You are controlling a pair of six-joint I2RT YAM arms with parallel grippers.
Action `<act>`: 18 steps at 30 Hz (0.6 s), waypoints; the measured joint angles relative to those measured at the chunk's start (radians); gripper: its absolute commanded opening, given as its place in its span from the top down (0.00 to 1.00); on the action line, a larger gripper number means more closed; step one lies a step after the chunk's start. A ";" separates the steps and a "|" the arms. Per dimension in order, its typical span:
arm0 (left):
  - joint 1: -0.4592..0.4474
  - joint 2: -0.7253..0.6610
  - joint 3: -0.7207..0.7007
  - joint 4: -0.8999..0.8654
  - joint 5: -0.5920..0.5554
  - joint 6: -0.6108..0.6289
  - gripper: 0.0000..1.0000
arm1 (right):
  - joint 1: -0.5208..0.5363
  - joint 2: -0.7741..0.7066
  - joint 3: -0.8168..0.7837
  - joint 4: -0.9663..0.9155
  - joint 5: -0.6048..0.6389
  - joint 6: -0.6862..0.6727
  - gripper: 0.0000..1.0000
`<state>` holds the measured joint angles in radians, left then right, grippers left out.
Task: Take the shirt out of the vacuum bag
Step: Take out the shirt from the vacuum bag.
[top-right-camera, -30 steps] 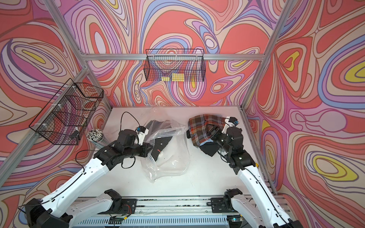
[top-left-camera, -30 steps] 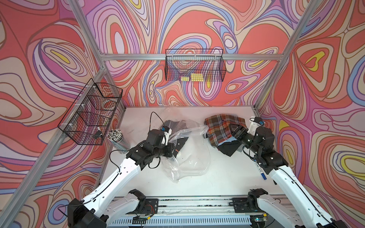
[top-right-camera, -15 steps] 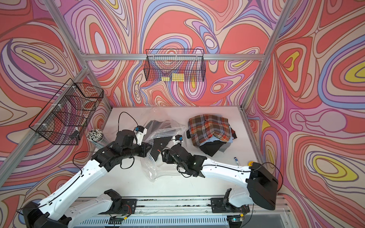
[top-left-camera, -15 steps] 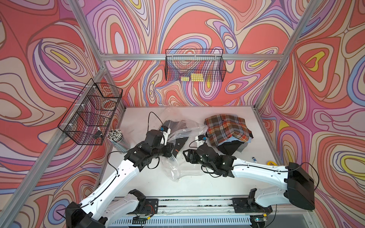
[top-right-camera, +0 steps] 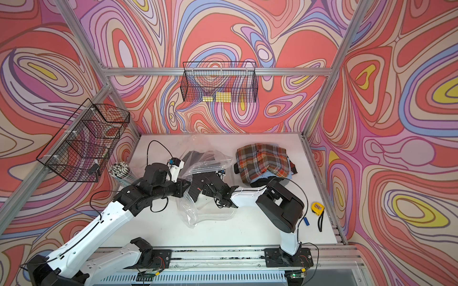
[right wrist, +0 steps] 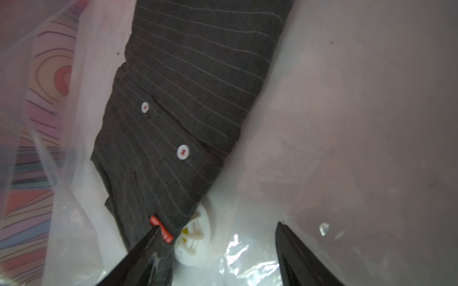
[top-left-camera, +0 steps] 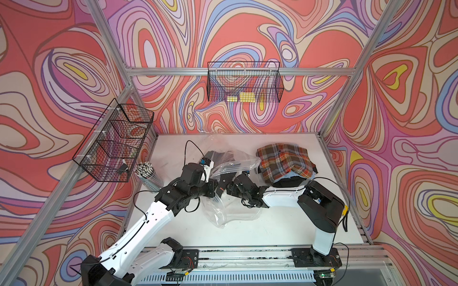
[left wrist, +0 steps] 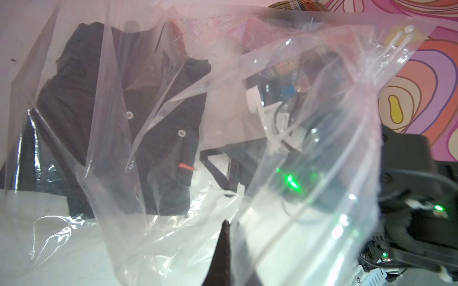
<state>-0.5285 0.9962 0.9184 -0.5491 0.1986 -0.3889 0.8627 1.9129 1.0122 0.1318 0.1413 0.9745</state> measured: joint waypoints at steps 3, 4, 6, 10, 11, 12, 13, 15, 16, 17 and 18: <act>0.000 0.000 0.000 0.000 0.004 0.000 1.00 | -0.020 0.066 0.074 0.036 -0.035 0.016 0.25; 0.000 0.000 0.000 0.000 0.005 0.000 1.00 | -0.024 0.087 0.093 0.051 -0.042 0.020 0.25; 0.000 0.000 0.000 0.000 0.007 0.000 1.00 | -0.028 0.121 0.132 0.069 -0.055 0.027 0.25; 0.000 0.000 0.000 0.000 0.011 0.000 1.00 | -0.040 0.183 0.198 0.106 -0.090 0.046 0.25; 0.000 0.000 0.000 0.000 0.011 0.000 1.00 | -0.045 0.197 0.211 0.118 -0.099 0.051 0.25; 0.000 0.001 0.000 0.000 0.011 0.000 1.00 | -0.049 0.213 0.226 0.133 -0.108 0.058 0.25; 0.000 0.001 0.000 0.000 0.011 0.000 1.00 | -0.053 0.227 0.239 0.146 -0.116 0.064 0.25; 0.000 0.001 0.000 0.000 0.014 0.000 1.00 | -0.058 0.252 0.260 0.172 -0.124 0.075 0.25; 0.000 0.001 0.000 0.000 0.014 0.000 1.00 | -0.060 0.266 0.270 0.190 -0.129 0.081 0.25; 0.000 0.001 0.000 0.001 0.015 0.000 1.00 | -0.061 0.279 0.280 0.207 -0.132 0.087 0.26; 0.000 0.002 0.000 0.001 0.016 0.000 1.00 | -0.063 0.296 0.292 0.232 -0.137 0.096 0.26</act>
<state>-0.5282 0.9981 0.9184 -0.5484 0.2142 -0.3893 0.8001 2.2089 1.3041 0.3634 0.0044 1.0706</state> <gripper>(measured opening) 0.050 0.745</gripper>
